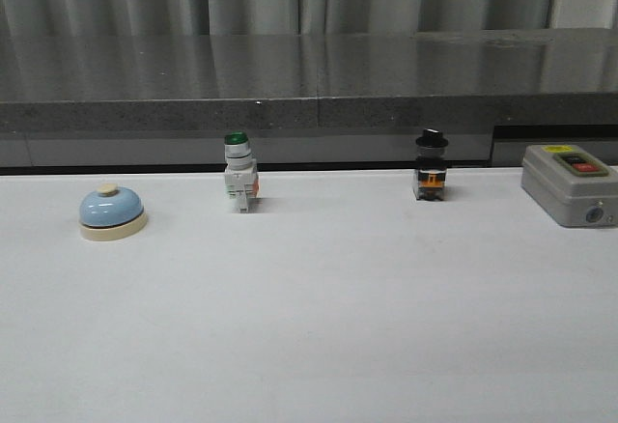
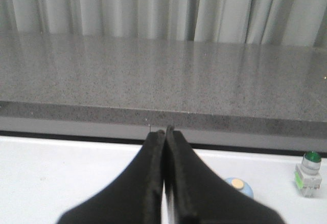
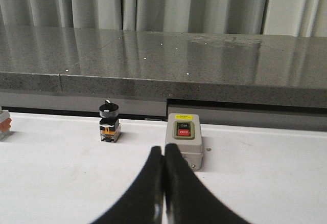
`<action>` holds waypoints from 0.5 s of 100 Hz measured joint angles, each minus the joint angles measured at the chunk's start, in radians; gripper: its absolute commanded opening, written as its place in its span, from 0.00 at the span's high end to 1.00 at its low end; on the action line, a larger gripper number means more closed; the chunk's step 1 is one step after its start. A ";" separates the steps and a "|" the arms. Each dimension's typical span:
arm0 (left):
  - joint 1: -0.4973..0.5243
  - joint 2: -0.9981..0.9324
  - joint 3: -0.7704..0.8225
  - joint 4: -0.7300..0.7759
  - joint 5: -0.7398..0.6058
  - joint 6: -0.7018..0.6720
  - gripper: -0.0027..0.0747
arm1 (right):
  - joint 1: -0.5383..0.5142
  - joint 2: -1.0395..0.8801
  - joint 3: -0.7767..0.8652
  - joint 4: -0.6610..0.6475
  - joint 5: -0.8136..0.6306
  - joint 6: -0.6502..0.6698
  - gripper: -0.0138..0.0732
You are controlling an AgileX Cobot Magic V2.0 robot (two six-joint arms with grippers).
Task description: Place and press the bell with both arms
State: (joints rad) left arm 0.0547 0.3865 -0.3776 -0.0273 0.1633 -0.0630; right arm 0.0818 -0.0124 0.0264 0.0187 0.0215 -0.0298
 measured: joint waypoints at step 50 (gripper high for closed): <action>0.000 0.517 -0.378 -0.009 0.205 0.063 0.35 | 0.000 0.000 0.000 0.000 0.000 0.000 0.91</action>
State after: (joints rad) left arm 0.0547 0.9033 -0.7556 -0.0365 0.3688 0.0000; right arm 0.0818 -0.0124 0.0264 0.0187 0.0215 -0.0298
